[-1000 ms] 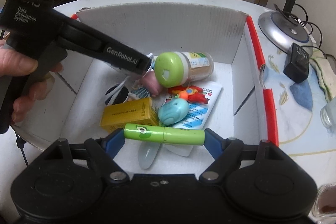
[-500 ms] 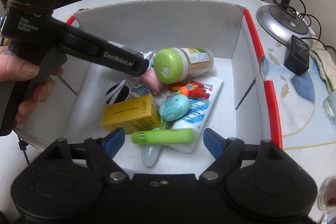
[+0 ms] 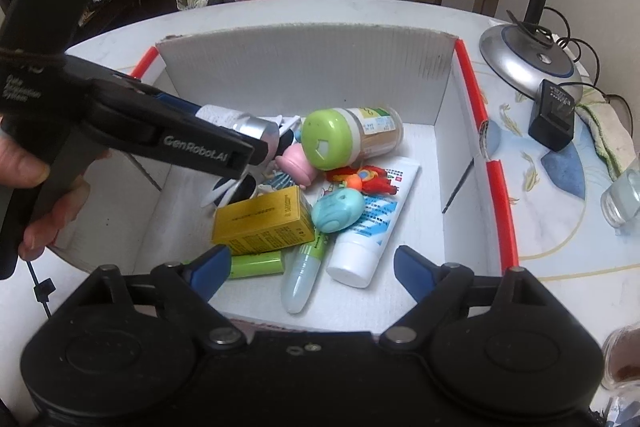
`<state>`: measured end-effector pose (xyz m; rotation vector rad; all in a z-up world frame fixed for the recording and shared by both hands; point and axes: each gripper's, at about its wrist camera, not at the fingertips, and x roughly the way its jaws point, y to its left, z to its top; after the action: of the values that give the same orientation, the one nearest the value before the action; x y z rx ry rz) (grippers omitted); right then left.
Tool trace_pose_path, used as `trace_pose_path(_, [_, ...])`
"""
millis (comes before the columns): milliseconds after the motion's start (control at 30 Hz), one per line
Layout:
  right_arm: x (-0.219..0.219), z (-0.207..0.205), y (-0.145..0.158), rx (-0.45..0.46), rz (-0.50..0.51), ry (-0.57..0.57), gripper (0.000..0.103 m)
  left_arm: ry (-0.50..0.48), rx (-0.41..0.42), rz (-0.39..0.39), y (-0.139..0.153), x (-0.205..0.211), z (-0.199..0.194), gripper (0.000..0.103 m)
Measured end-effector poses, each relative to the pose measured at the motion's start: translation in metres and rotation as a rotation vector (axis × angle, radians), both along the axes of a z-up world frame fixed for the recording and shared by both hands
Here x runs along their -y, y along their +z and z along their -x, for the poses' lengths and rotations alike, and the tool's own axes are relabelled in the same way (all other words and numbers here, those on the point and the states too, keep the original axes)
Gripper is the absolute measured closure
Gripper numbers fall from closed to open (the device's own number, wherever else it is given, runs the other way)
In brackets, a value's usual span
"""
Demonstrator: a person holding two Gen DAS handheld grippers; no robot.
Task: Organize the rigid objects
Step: 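Lower both items into the shoebox and open both tools, then withdraw both tools from the shoebox back over the mat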
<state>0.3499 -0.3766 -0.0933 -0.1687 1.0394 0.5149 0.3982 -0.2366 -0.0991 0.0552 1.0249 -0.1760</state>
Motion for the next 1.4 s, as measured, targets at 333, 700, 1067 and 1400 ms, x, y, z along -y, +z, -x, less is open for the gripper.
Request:
trace_pose_path(333, [0.005, 0.014, 0.026, 0.060, -0.041, -0.022, 0.007, -0.008, 0.053, 0.050, 0.026, -0.016, 0.033, 0.025])
trace_pose_path(700, [-0.001, 0.038, 0.057, 0.119, -0.102, -0.045, 0.002, -0.024, 0.141, 0.104, 0.059, -0.046, 0.080, 0.019])
trace_pose_path(1067, [-0.039, 0.064, 0.084, 0.167, -0.167, -0.058, 0.001, 0.009, 0.185, 0.144, 0.077, -0.109, 0.123, 0.018])
trace_pose_path(1400, [-0.103, 0.084, 0.086, 0.159, -0.186, -0.032, 0.001, 0.069, 0.209, 0.163, 0.077, -0.185, 0.156, 0.001])
